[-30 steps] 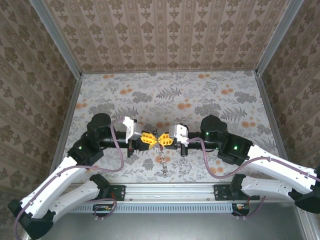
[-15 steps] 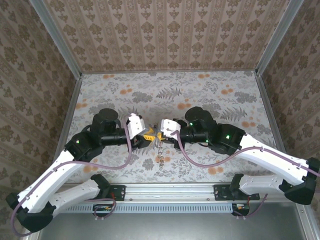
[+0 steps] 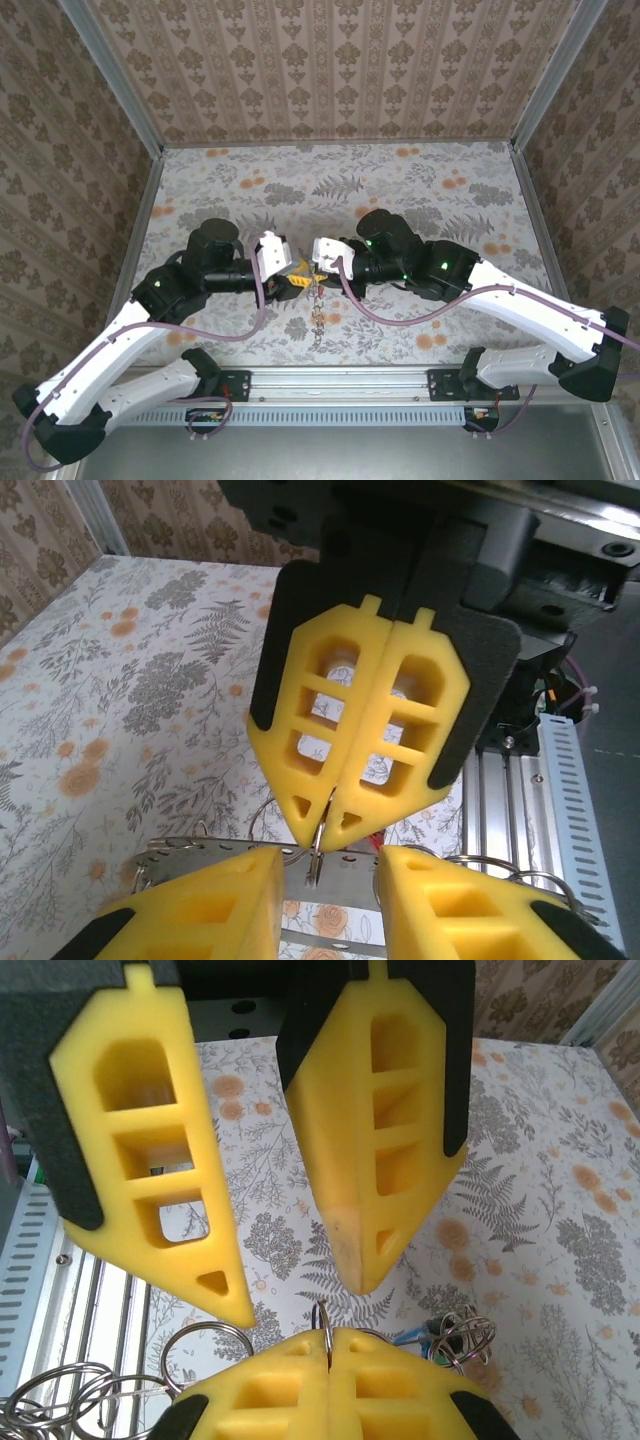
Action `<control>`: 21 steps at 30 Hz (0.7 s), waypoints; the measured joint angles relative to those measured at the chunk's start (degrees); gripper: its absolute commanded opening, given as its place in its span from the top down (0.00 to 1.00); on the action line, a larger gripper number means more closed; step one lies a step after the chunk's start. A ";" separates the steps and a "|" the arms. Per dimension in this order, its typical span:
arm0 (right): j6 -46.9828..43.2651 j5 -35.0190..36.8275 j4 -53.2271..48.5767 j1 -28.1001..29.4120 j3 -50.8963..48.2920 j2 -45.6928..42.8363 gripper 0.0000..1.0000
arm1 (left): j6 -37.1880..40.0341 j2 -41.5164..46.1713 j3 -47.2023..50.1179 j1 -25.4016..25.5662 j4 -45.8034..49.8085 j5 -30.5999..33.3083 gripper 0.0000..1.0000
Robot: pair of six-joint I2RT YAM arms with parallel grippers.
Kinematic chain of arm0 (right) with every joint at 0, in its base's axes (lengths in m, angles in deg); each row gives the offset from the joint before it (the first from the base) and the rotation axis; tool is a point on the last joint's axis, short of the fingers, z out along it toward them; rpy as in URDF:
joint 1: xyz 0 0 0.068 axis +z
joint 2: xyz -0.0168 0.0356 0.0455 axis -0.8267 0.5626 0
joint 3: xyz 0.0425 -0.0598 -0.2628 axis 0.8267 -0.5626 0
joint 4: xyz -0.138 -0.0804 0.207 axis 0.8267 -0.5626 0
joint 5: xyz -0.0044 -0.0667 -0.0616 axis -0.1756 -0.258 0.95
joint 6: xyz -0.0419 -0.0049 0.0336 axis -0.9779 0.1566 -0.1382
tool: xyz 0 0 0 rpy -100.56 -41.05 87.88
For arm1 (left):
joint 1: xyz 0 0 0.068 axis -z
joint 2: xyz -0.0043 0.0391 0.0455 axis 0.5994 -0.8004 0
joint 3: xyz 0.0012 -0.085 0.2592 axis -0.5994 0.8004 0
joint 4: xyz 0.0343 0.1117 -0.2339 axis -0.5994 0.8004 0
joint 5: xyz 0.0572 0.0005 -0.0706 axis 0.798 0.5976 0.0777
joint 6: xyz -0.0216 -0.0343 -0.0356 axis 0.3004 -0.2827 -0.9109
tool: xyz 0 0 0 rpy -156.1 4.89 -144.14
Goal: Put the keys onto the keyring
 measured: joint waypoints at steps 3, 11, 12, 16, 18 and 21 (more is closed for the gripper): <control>0.00 -0.92 0.04 0.00 0.00 0.00 1.00 | 0.00 0.07 0.02 0.00 -0.44 -0.83 0.70; -0.02 -1.62 0.00 0.00 0.00 -0.02 1.00 | 0.20 -0.83 0.37 0.00 -0.66 -1.14 0.71; -0.09 -1.68 0.02 0.00 0.00 -0.04 1.00 | 0.20 -0.83 0.37 0.00 -0.66 -1.11 0.71; -0.20 -1.99 0.09 0.00 0.00 -0.55 1.00 | 0.22 -0.83 0.37 0.02 -0.66 -1.07 0.73; -0.20 -2.29 0.15 0.00 -0.02 -1.03 1.00 | 0.22 -0.83 0.37 0.00 -0.66 -0.92 0.76; -0.26 -2.60 0.31 0.00 -0.02 -1.42 1.00 | 0.37 -1.07 0.37 0.02 -0.66 -0.70 0.85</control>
